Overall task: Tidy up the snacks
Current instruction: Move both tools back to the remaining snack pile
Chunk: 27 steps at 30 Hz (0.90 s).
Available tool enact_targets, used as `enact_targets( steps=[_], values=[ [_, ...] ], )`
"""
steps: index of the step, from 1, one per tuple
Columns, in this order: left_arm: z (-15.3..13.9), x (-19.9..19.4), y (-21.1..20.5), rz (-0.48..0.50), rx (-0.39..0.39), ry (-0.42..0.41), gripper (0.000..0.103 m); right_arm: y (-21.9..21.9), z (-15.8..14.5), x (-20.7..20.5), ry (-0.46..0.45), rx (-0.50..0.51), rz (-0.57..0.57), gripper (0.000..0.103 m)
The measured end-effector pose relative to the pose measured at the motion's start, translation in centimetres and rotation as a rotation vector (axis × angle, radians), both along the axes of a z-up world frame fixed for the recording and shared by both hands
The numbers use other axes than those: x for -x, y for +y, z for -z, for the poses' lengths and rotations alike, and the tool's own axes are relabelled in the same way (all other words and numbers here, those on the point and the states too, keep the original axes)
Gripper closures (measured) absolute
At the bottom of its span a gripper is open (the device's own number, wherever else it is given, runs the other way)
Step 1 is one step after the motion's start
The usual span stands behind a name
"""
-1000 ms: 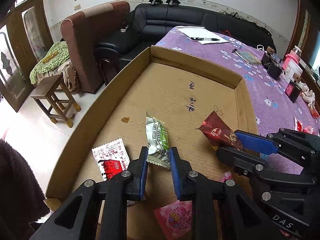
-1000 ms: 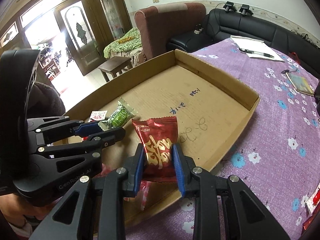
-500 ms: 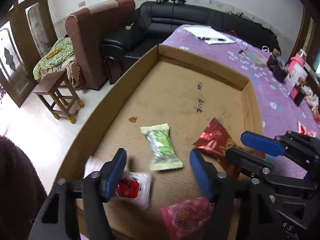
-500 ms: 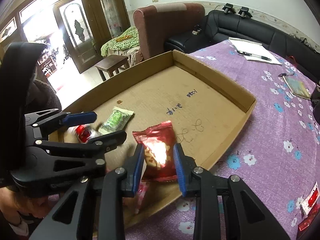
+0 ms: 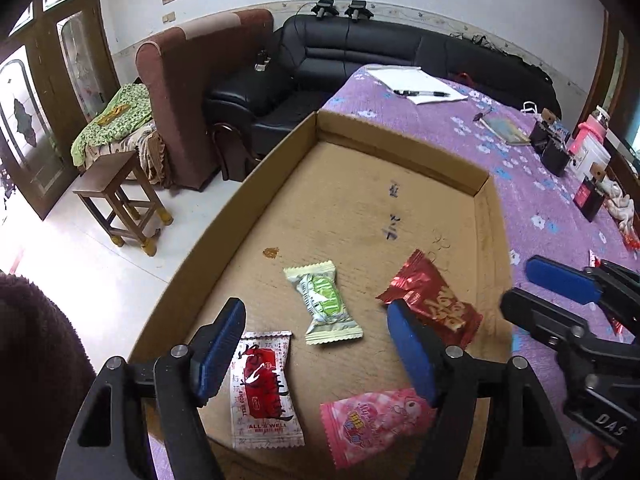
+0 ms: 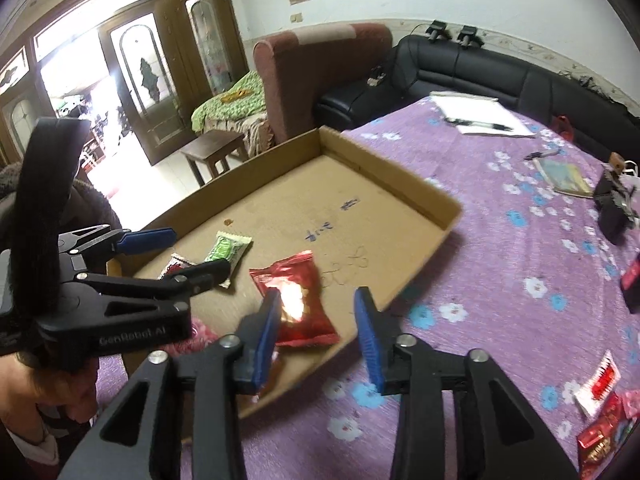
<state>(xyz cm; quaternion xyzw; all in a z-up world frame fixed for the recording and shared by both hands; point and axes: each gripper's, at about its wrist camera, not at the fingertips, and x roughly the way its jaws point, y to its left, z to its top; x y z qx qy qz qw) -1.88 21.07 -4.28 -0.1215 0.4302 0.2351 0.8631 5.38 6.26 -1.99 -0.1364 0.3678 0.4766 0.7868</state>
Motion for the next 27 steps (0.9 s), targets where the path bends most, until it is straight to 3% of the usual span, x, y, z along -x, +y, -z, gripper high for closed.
enact_targets(
  steps=[3,7,11,20,27],
  values=[
    [-1.0,0.1,-0.9,0.007,-0.009,-0.029,0.015,-2.3,-1.0,0.0,-0.016,-0.018,0.028,0.056],
    [-2.5,-0.2,-2.9,0.046,-0.026,-0.063,0.013,-6.6,-1.8,-0.2,-0.046,-0.035,0.095,0.035],
    [-3.6,-1.2,-5.9,0.096,-0.044,-0.086,0.009,-12.4,-1.9,-0.9,-0.052,-0.043,0.184,0.026],
    [-3.2,-5.4,-16.0,0.327,-0.065,-0.080,0.007,-25.7,-0.3,-2.8,-0.042,-0.019,0.383,0.026],
    [-1.0,-9.6,-24.3,0.504,-0.098,-0.020,0.007,-32.0,1.3,-4.4,-0.033,0.002,0.469,0.027]
  ],
)
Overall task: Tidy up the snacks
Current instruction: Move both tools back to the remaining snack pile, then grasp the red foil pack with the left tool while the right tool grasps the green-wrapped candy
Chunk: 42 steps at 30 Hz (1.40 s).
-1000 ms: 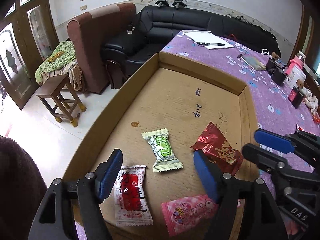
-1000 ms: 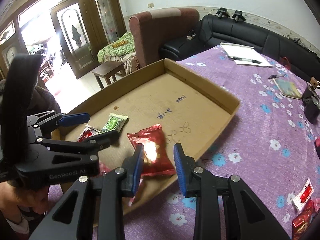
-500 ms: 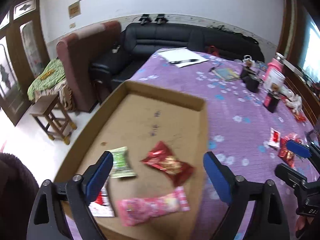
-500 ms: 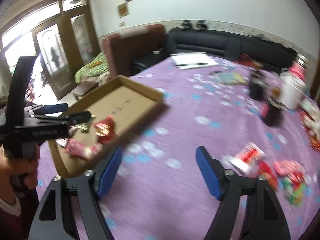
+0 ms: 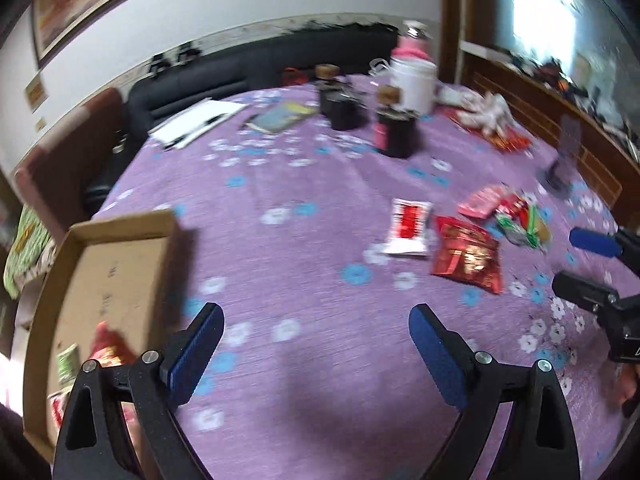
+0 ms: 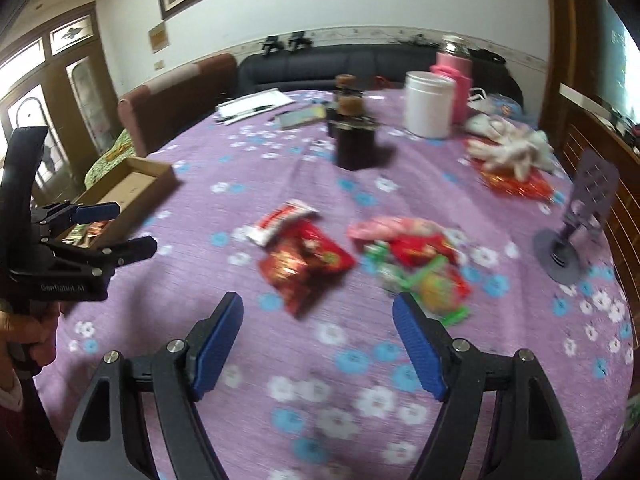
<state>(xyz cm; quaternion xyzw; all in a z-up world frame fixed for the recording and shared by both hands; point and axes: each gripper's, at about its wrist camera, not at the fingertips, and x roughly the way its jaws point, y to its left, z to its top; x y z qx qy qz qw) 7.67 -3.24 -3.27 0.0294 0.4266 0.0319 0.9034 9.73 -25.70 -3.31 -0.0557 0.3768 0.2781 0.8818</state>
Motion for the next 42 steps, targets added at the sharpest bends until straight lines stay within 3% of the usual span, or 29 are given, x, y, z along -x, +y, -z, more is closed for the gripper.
enact_targets(
  steps=[3,12,13,17,21,24,26,28,42],
  values=[
    [0.5,-0.9,-1.5,0.021,0.001,0.019,0.007,-1.9,0.8,-0.8,-0.006,0.009,0.025,0.027],
    [1.6,-3.5,-5.5,0.112,0.098,0.040,0.007,-5.5,3.2,-4.6,0.020,0.051,0.048,0.027],
    [1.8,-3.6,-5.7,0.116,0.106,0.043,0.007,-5.5,3.4,-4.9,0.028,0.048,0.034,0.028],
    [2.2,-3.9,-5.7,0.105,0.120,0.053,0.007,-4.9,4.3,-6.4,0.060,0.048,-0.033,0.049],
    [2.3,-4.3,-5.2,0.091,0.159,0.054,0.007,-4.3,5.2,-7.2,0.070,0.078,-0.045,0.052],
    [2.3,-4.6,-5.5,0.103,0.179,0.052,0.007,-4.4,5.1,-7.6,0.071,0.054,-0.043,0.053],
    [2.4,-4.7,-6.1,0.114,0.171,0.054,0.008,-4.5,5.1,-7.7,0.064,0.055,-0.038,0.067],
    [2.5,-4.9,-6.7,0.127,0.165,0.056,0.008,-4.8,5.1,-7.8,0.072,0.042,-0.038,0.070],
    [3.6,-6.5,-10.4,0.170,0.137,0.058,0.008,-7.9,2.6,-4.6,0.063,-0.103,-0.016,0.073]
  ],
)
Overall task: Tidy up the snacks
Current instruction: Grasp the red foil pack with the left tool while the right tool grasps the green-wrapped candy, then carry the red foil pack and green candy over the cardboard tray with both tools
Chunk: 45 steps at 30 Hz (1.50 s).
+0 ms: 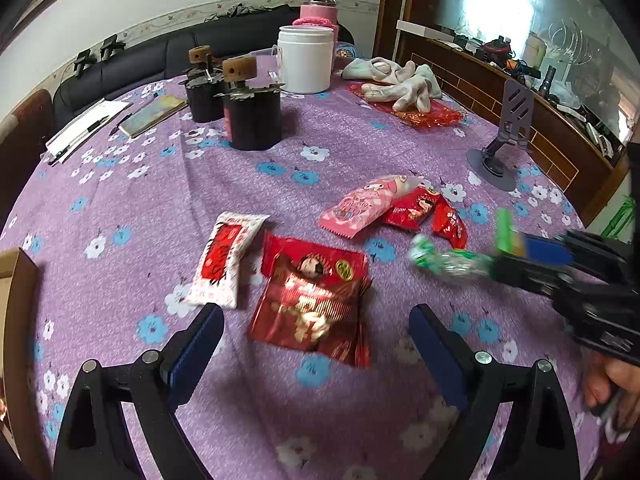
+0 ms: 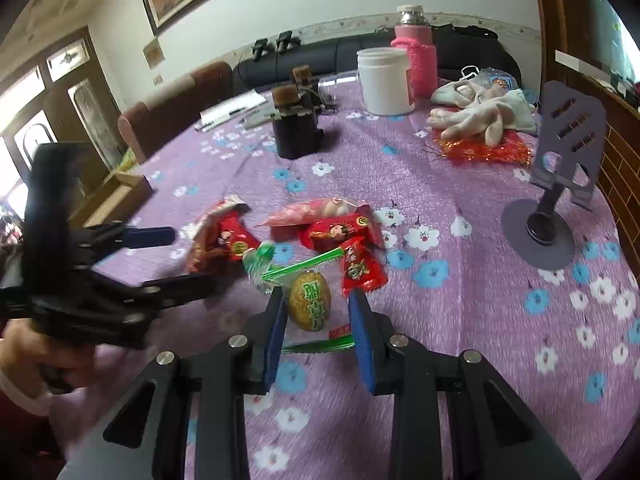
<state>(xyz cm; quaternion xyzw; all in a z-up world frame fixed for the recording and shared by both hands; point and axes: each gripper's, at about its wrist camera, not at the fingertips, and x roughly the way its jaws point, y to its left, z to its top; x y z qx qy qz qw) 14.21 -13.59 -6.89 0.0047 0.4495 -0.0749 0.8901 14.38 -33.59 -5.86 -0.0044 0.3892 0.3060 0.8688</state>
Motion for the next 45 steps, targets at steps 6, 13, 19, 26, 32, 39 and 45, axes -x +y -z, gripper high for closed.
enact_targets(
  steps=[6,13,19,26,32,39,45],
  values=[
    [1.1,-1.3,-0.5,-0.016,-0.030,0.022,0.008,-1.6,-1.3,1.8,-0.004,-0.079,0.020,0.073],
    [1.7,-1.6,-0.3,-0.038,-0.030,0.031,0.033,-2.5,-0.3,1.8,0.035,-0.092,0.050,0.073],
    [1.5,-1.4,-0.7,-0.012,-0.037,0.040,0.045,-2.1,1.8,2.2,0.078,-0.044,0.052,0.073],
    [1.3,-0.8,-0.6,0.005,-0.023,0.038,0.050,-1.9,2.6,2.8,0.088,0.025,0.073,0.071],
    [1.2,-0.6,-0.5,0.009,-0.014,0.036,0.051,-2.0,2.7,2.7,0.092,0.019,0.084,0.071],
    [1.0,-0.5,-0.1,0.025,0.020,0.032,0.058,-2.3,2.2,2.9,0.071,0.001,0.105,0.078],
    [0.9,0.3,-0.1,0.066,0.041,0.029,0.061,-2.9,1.4,3.6,0.055,-0.005,0.105,0.087]
  ],
)
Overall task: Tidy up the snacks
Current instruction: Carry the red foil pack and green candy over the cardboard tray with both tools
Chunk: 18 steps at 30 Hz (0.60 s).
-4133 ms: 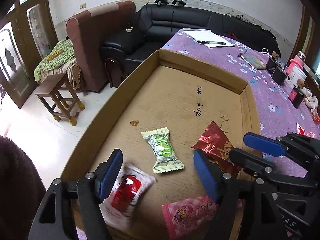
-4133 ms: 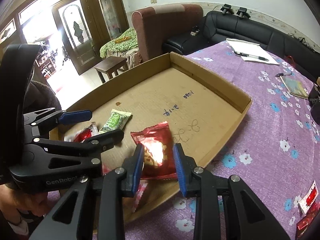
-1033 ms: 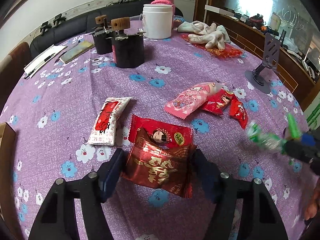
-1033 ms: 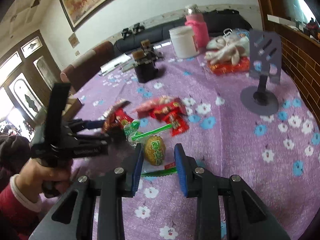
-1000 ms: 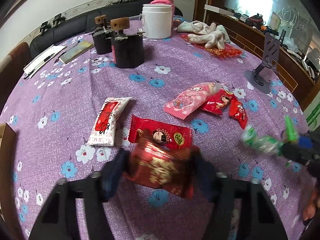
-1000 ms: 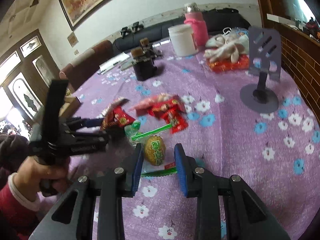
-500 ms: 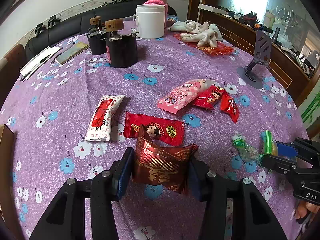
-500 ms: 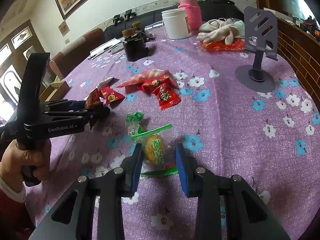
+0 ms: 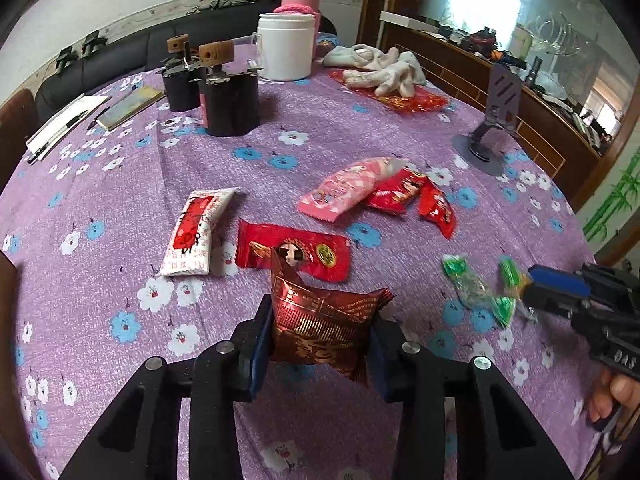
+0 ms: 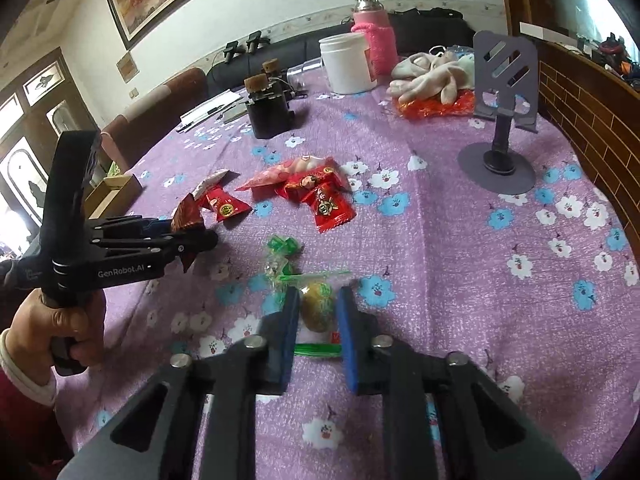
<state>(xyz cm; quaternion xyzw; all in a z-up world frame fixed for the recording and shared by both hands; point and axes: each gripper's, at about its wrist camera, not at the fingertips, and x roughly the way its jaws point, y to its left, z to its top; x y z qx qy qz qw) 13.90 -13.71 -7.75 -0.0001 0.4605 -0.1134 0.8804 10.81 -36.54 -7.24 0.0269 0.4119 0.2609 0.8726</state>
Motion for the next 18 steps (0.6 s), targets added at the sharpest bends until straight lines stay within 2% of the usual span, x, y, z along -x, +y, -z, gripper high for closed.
enact_targets(
  steps=[9,18],
  values=[
    [-1.7,2.0,1.4,-0.013,0.027,-0.037,0.063,-1.2,-1.1,1.1,-0.014,-0.062,0.016,0.087],
    [-3.9,4.9,5.0,-0.089,0.022,-0.094,0.063,1.7,-2.7,2.1,-0.045,-0.068,-0.045,0.087]
  ],
)
